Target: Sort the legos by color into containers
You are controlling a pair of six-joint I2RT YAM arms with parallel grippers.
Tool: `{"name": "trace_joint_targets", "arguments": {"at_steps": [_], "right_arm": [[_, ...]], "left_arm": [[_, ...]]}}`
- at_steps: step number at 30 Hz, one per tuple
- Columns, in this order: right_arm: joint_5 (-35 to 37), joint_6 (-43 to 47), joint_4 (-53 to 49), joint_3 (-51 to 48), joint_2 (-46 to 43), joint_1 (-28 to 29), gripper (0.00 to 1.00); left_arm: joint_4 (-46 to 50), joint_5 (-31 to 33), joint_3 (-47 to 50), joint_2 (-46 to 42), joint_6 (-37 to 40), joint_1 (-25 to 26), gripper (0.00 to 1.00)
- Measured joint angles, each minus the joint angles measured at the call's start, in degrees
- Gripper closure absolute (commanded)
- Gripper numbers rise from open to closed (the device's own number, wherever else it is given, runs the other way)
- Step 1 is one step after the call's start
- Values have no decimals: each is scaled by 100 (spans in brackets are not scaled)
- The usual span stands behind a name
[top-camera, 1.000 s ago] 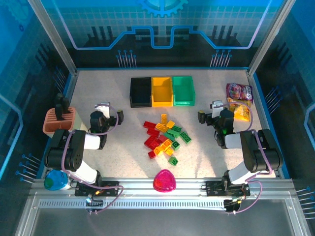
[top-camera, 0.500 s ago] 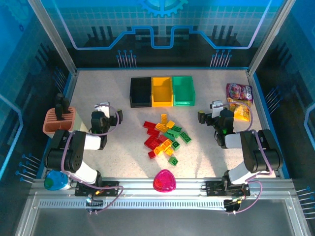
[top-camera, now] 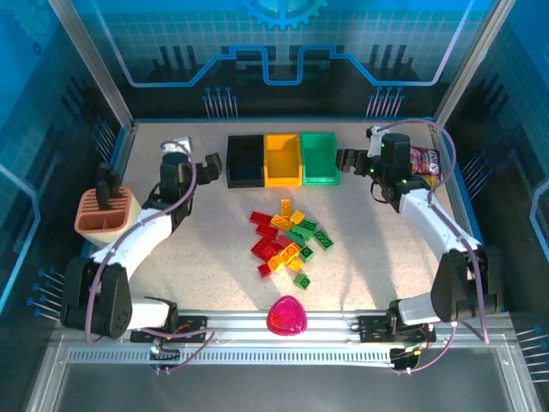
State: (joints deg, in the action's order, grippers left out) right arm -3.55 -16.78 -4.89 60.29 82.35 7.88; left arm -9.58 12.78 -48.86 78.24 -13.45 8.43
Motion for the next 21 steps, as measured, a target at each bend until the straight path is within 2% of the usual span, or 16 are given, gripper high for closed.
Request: {"name": "trace_joint_targets", "arguments": {"at_steps": [4,8,10,15,21], "right_arm": [[-57,-188,-730,595,614,4,9],[-63,-313,-1167,1325,1246,-2,26],[-109,-345,-1368,1700,1602,-7,31],[-188,-356,-1709,2352,2492,-7,37],[-258,-354,-1989,2612,3200,-7,38]], "left_arm": [[898,-422,-846,988,-184,17,15],[1373,-695,-1377,1690,-313,39,21],[1578,-785,-1672,1993,-319,39,22],[2004,-962,-2708,2883,-315,39,27],[2343,-1008,-3407,3571,-293,37,33]]}}
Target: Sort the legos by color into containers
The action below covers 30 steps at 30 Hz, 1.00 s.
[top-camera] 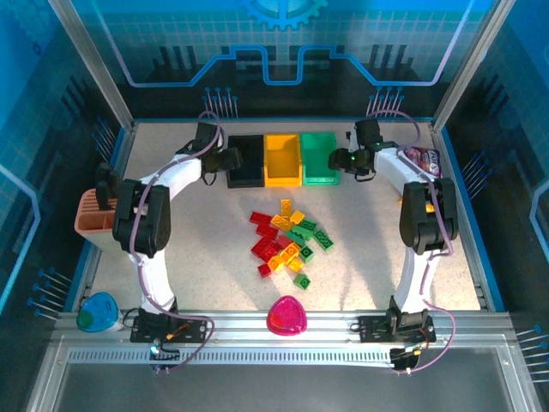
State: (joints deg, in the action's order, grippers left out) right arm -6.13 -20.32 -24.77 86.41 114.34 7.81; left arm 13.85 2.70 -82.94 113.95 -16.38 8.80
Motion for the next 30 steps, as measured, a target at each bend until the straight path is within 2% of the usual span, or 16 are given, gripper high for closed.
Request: {"name": "trace_joint_targets", "arguments": {"at_steps": [7,12,18,22,30], "right_arm": [[-63,46,-190,435,468,0,58],[-42,72,-227,481,505,7,69],[205,94,-105,361,435,96,81],[555,87,133,-59,151,221,87],[1036,-22,455,-1145,-608,481,93]], "left_arm": [[415,-24,-667,573,114,0,47],[586,-155,-907,769,153,2,68],[734,-273,-949,815,227,-11,89],[728,-264,-933,802,323,13,93],[549,-258,-46,214,387,105,95]]}}
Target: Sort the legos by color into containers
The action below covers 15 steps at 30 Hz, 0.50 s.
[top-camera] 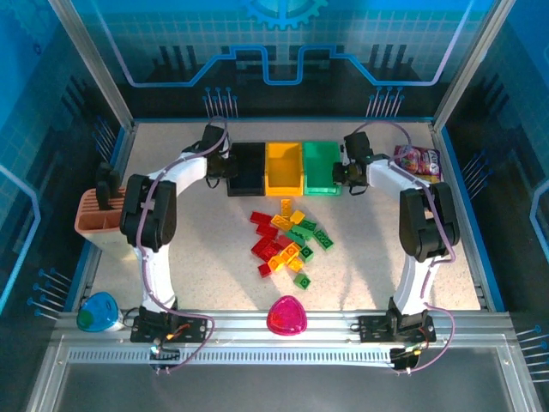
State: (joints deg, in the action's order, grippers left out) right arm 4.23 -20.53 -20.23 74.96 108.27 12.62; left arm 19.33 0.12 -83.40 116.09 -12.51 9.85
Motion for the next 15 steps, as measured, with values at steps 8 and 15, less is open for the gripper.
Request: {"name": "trace_joint_targets", "arguments": {"at_steps": [8,15], "right_arm": [[345,-243,422,-1128,-828,275,94],[544,-433,717,-1834,-1353,352,92]], "left_arm": [[-166,24,846,-612,-7,109,95],[-238,70,1165,-839,-31,256,89]]}}
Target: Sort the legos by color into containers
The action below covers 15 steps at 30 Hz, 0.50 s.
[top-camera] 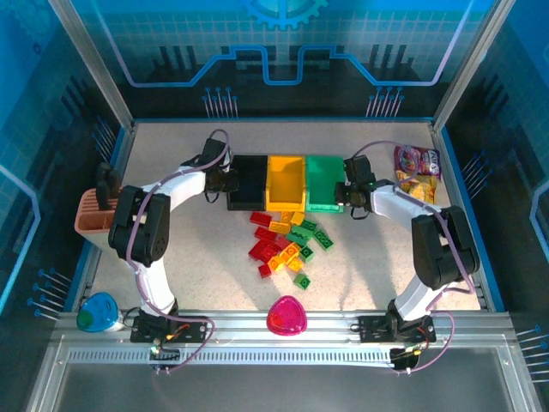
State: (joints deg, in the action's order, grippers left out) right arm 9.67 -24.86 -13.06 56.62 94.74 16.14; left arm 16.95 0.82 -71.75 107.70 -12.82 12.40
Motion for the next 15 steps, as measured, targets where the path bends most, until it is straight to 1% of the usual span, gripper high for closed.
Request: {"name": "trace_joint_targets", "arguments": {"at_steps": [6,10,14,15], "right_arm": [[44,4,24,-24,-22,7,89],[42,125,-216,295,190,7,87],[37,245,-387,625,424,31,86],[35,249,-431,671,450,33,85]], "left_arm": [[-35,-2,24,-9,-129,13,74],[-61,-2,22,-7,-229,15,54],[-52,0,2,20,-275,13,40],[-52,7,-4,20,-310,13,38]]}}
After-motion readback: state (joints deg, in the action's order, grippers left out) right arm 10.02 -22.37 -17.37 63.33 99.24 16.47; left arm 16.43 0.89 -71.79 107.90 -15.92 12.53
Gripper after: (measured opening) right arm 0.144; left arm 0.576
